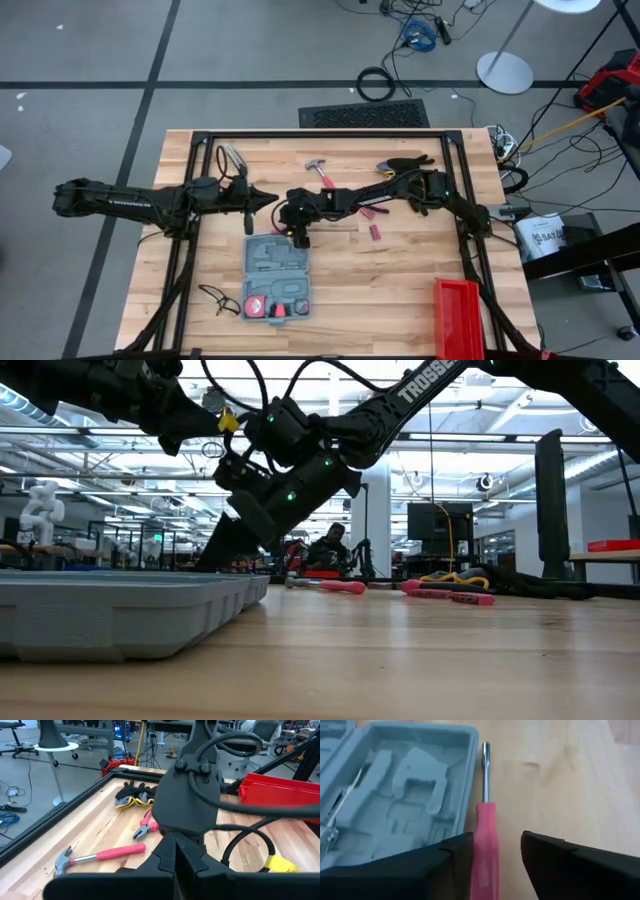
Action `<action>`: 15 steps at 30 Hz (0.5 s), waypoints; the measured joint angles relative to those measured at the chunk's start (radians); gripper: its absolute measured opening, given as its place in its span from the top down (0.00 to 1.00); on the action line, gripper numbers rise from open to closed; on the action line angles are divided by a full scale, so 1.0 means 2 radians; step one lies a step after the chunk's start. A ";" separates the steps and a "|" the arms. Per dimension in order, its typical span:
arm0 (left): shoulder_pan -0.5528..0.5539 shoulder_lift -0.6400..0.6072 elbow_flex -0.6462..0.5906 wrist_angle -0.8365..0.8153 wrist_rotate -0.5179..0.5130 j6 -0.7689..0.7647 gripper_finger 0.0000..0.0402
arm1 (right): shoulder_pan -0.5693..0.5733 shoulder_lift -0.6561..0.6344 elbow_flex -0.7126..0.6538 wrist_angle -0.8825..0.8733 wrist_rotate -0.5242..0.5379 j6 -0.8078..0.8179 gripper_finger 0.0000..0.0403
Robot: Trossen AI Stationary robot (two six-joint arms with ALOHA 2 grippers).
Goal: Prefit tool cases
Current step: Remove the pink screwdriver from the gray prefit tool case
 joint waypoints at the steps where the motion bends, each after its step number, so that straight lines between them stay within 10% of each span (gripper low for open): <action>1: 0.000 0.000 0.000 0.000 0.000 0.000 1.00 | 0.000 0.001 0.000 -0.002 0.000 0.000 0.62; 15: 0.000 0.000 0.000 0.001 -0.001 0.012 1.00 | -0.009 0.017 0.003 -0.039 0.082 0.062 0.80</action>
